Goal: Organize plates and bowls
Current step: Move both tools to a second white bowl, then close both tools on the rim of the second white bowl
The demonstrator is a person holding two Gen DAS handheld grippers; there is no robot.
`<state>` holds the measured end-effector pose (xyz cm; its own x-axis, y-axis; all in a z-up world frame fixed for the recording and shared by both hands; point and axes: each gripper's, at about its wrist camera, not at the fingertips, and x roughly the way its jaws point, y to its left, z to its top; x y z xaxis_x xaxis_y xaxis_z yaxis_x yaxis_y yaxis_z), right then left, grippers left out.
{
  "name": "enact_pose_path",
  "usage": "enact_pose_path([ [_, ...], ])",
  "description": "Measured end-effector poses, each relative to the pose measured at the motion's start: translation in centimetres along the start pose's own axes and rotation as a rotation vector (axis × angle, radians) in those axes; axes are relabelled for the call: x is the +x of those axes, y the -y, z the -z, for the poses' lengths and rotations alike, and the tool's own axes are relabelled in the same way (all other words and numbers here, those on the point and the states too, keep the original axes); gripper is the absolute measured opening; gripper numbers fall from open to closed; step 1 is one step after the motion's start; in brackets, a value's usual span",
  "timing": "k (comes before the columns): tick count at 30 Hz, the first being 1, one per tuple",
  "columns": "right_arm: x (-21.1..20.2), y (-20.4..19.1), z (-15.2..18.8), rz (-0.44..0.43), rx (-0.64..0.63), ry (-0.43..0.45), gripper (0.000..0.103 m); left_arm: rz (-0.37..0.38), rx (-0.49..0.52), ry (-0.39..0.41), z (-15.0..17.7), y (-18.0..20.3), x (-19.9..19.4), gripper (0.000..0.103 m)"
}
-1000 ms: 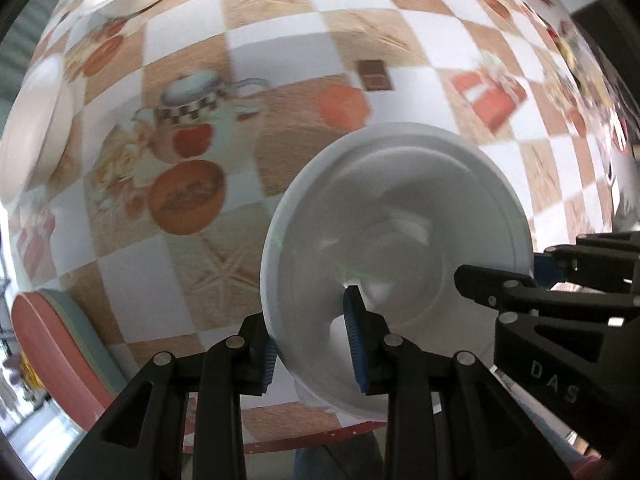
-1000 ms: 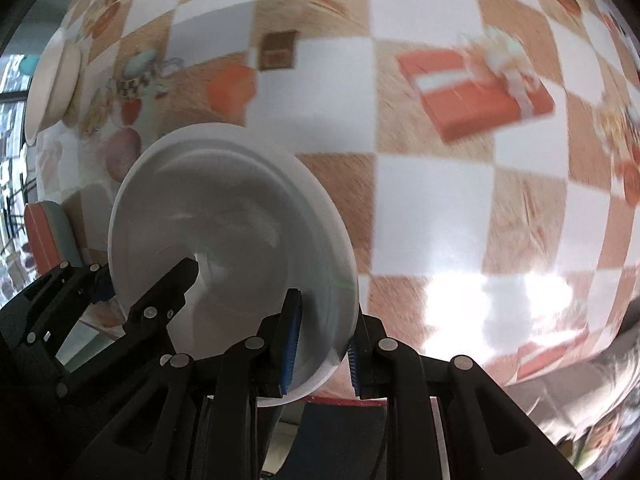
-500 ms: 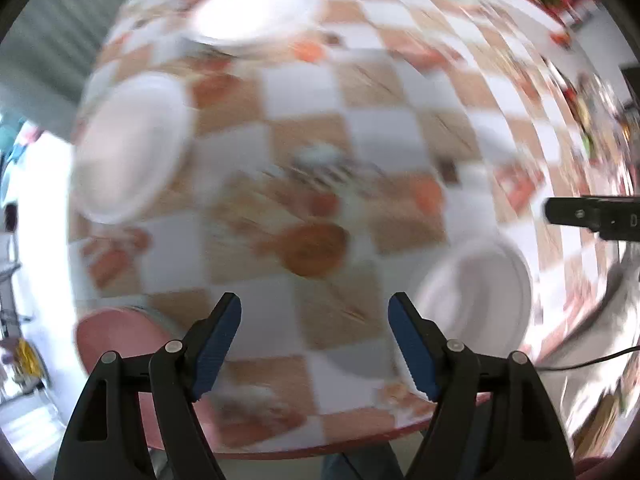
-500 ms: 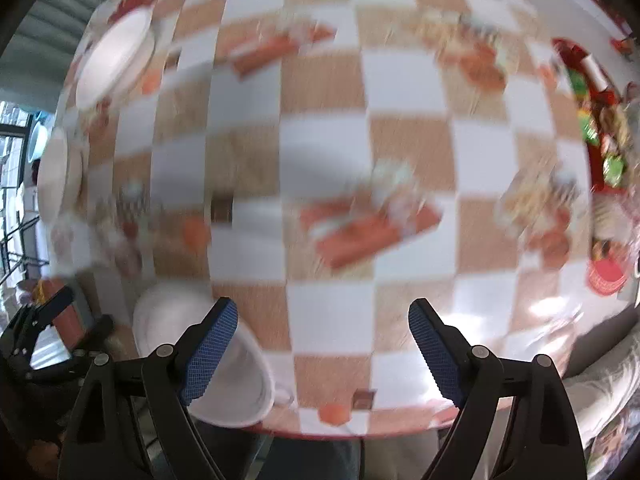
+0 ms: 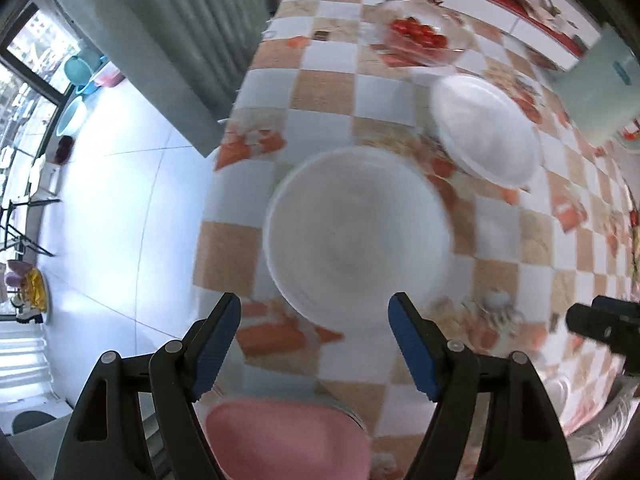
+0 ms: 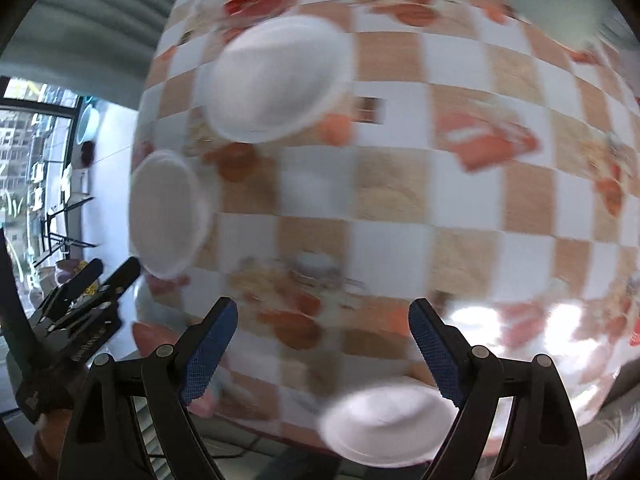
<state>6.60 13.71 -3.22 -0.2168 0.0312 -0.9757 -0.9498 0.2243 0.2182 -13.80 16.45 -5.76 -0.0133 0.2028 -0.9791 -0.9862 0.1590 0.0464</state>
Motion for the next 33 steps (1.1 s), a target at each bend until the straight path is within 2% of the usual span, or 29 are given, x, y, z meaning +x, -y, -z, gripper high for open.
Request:
enact_pose_path([
  [4, 2.4, -3.3, -1.4, 0.005, -0.007, 0.001, 0.089, -0.025, -0.018, -0.004, -1.3, -1.5, 1.2, 0.079],
  [7, 3.8, -4.4, -2.1, 0.022, -0.006, 0.003, 0.089, -0.024, -0.027, -0.022, -1.9, -2.3, 2.2, 0.079],
  [19, 8.9, -6.2, -4.4, 0.074, 0.008, -0.039, 0.087, -0.049, 0.019, -0.079, -4.2, -2.9, 6.7, 0.079],
  [20, 9.3, -6.3, -4.4, 0.075, 0.004, -0.044, 0.084, -0.05, 0.018, -0.084, -4.3, -3.1, 6.9, 0.079],
  [21, 9.5, -6.4, -4.4, 0.076, 0.002, -0.051, 0.074, -0.046, 0.014, -0.092, -4.3, -3.2, 7.2, 0.079],
  [22, 9.8, -6.5, -4.3, 0.074, 0.003, -0.058, 0.069, -0.044, 0.011, -0.098, -4.3, -3.4, 7.4, 0.079],
  [23, 10.0, -6.5, -4.3, 0.071, 0.003, -0.059, 0.067, -0.042, 0.012, -0.101, -4.4, -3.5, 7.6, 0.079],
  [24, 10.0, -6.5, -4.2, 0.066, 0.0, -0.059, 0.059, -0.04, 0.014, -0.102, -4.4, -3.5, 7.8, 0.078],
  [25, 10.0, -6.6, -4.2, 0.058, -0.007, -0.055, 0.057, -0.032, 0.015, -0.099, -4.4, -3.6, 7.8, 0.077],
  [26, 9.9, -6.8, -4.1, 0.053, -0.019, -0.049, 0.055, -0.021, 0.016, -0.098, -4.4, -3.6, 7.9, 0.07],
  [28, 9.8, -7.3, -4.1, 0.013, -0.043, -0.048, 0.037, 0.022, 0.01, -0.112, -4.2, -3.7, 8.1, 0.052],
  [29, 9.7, -7.6, -4.2, 0.0, -0.054, -0.056, 0.033, 0.049, 0.004, -0.116, -4.1, -3.7, 8.1, 0.045],
  [30, 9.8, -7.7, -4.1, -0.001, -0.063, -0.067, 0.026, 0.073, 0.002, -0.113, -4.1, -3.7, 8.0, 0.034],
  [31, 9.7, -7.9, -4.1, -0.002, -0.07, -0.075, 0.018, 0.076, 0.006, -0.116, -4.1, -3.3, 7.7, 0.034],
  [33, 9.6, -7.6, -3.7, 0.016, -0.076, -0.083, 0.015, 0.072, 0.032, -0.129, -4.1, -2.7, 7.6, 0.032],
])
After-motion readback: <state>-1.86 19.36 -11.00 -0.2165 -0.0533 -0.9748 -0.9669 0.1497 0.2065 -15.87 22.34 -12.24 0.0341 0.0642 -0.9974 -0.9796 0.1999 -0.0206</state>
